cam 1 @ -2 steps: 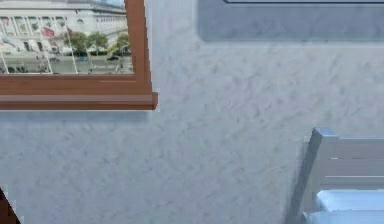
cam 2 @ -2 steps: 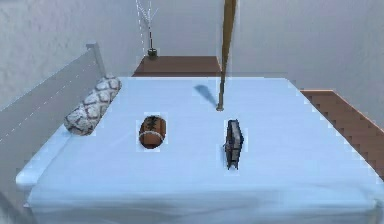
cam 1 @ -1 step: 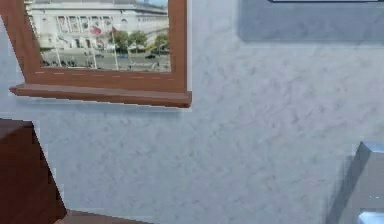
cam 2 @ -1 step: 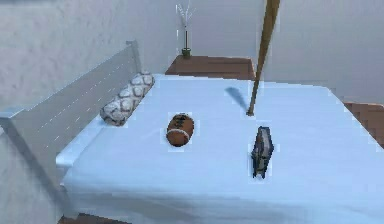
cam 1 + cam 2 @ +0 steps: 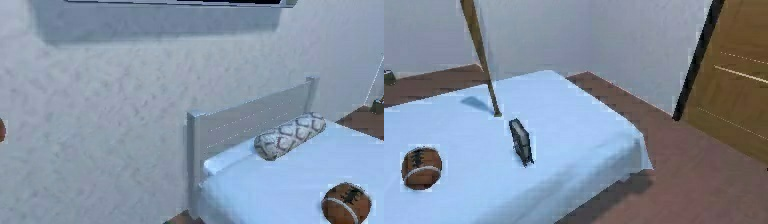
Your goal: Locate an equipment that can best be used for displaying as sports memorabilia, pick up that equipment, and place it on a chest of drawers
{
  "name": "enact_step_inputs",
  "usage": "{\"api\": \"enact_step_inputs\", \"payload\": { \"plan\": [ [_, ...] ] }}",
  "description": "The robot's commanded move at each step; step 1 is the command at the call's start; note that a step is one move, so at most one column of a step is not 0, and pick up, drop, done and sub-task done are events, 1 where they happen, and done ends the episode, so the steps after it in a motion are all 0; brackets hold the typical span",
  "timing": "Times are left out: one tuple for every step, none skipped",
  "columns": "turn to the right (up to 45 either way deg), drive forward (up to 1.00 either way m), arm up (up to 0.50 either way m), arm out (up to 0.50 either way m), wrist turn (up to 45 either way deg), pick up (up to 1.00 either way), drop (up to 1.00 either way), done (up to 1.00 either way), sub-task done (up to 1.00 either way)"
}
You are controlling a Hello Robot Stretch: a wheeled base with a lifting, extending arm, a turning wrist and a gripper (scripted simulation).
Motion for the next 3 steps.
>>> {"api": "enact_step_inputs", "payload": {
  "plan": [
    [45.0,0.00,0.00,0.00,0.0,0.00,0.00,0.00,0.00],
    [45.0,0.00,0.00,0.00,0.0,0.00,0.00,0.00,0.00],
    [21.0,0.00,0.00,0.00,0.0,0.00,0.00,0.00,0.00]
  ]
}}
